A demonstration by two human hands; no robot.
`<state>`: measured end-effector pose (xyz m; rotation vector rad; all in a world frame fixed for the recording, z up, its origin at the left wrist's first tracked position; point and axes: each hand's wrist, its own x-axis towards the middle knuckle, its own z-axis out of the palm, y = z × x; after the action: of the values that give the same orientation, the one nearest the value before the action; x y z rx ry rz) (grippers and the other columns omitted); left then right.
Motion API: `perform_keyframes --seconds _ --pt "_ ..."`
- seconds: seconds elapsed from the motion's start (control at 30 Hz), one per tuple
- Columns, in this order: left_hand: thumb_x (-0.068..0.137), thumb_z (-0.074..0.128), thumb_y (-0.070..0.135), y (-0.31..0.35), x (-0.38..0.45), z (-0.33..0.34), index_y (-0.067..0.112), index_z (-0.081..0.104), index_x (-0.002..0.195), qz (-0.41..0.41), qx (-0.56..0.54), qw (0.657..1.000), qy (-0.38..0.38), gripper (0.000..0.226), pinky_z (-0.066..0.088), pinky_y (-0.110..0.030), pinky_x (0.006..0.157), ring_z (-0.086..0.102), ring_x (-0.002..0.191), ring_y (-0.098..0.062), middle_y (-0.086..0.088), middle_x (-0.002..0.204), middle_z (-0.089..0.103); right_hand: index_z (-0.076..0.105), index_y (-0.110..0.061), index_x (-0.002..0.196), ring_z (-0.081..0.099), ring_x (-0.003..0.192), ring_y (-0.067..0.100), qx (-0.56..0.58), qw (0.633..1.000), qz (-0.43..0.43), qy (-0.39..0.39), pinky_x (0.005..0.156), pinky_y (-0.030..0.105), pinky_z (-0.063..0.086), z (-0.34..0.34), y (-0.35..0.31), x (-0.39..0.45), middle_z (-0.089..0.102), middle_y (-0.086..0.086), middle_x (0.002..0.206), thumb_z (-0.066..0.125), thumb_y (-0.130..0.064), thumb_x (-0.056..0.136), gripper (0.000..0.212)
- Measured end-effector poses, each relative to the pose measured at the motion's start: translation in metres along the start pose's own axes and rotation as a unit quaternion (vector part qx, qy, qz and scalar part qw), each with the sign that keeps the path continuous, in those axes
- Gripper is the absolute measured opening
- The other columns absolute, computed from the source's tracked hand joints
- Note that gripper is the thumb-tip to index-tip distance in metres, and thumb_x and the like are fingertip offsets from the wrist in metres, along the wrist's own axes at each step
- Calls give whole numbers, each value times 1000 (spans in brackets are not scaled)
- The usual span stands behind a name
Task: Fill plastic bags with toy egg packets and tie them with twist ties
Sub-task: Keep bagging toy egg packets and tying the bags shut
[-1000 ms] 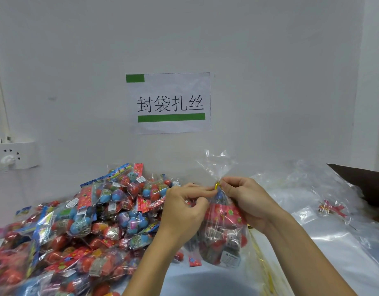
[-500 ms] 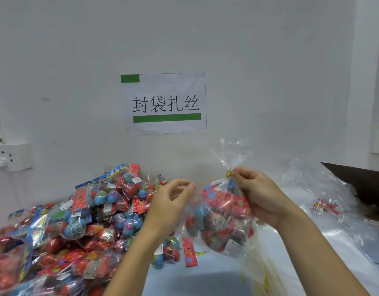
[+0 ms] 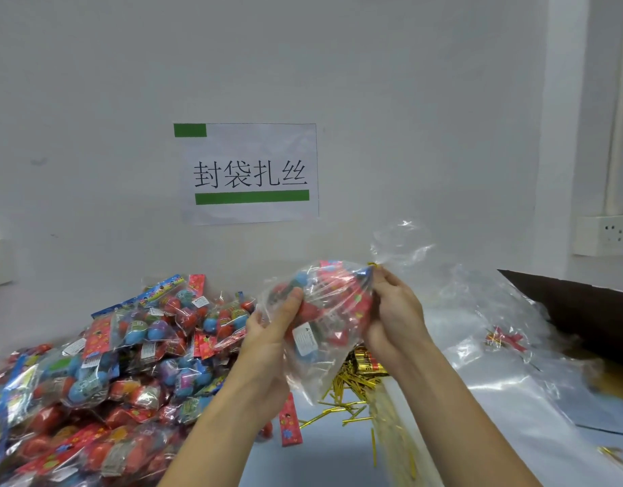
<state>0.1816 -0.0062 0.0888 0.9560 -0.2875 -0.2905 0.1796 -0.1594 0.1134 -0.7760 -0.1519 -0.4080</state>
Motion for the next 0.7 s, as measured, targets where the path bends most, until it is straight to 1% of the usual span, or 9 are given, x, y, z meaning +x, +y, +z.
perform_keyframes --seconds 0.07,0.17,0.3,0.37,0.4,0.47,0.53,0.63,0.7 --pt "80 74 41 4 -2 -1 12 59 132 -37 -35 998 -24 61 58 -54 86 67 109 -43 -22 123 68 60 -3 98 61 94 32 -14 999 19 -43 98 52 49 2 6 -3 63 26 102 45 -9 105 18" --pt "85 70 38 9 1 -11 8 68 116 -4 -66 998 -15 44 62 -49 70 72 97 -39 -22 112 72 63 -8 105 60 87 21 -174 980 34 -93 77 36 49 -4 -3 -6 62 14 99 49 -5 96 17" --pt "89 66 34 10 13 -23 10 69 116 47 -22 997 -53 35 62 -43 69 75 93 -32 -17 106 75 66 -12 114 70 96 31 -297 925 126 -200 81 42 60 -23 -24 -11 69 8 108 65 -22 91 24" --pt "97 58 23 6 22 -22 12 78 92 88 44 994 -43 24 61 -28 57 76 72 -19 -11 82 78 63 -11 120 72 95 31 -327 899 165 -239 80 41 62 -32 -30 -11 71 10 108 70 -32 92 36" --pt "97 57 21 3 25 -20 11 81 84 90 72 993 -34 29 60 -27 56 76 70 -18 -11 80 77 63 -10 118 74 90 27 -344 893 164 -240 76 37 62 -36 -32 -11 72 9 103 70 -32 92 35" --pt "88 69 30 -6 29 -22 8 76 109 63 85 991 -88 31 60 -50 79 73 99 -34 -21 110 73 66 -12 111 73 78 18 -370 892 141 -220 65 27 60 -46 -36 -9 74 4 93 70 -29 93 25" --pt "74 82 50 -16 32 -32 14 68 124 33 115 987 -110 64 51 -65 91 66 113 -40 -18 127 67 68 -13 105 72 75 15 -373 898 125 -195 62 25 60 -56 -43 -7 74 1 89 72 -23 92 17" --pt "38 83 80 -25 37 -35 43 74 103 41 217 974 -53 75 61 -44 61 76 86 -19 6 105 77 68 -10 105 72 74 17 -362 913 114 -152 63 28 62 -76 -58 -4 73 1 86 73 -20 91 18" --pt "35 82 83 -28 44 -49 47 73 99 60 282 954 -89 74 62 -33 62 75 92 -15 10 107 76 68 -10 102 70 67 13 -341 929 87 -117 57 25 58 -89 -70 -4 72 -1 79 72 -19 92 14"
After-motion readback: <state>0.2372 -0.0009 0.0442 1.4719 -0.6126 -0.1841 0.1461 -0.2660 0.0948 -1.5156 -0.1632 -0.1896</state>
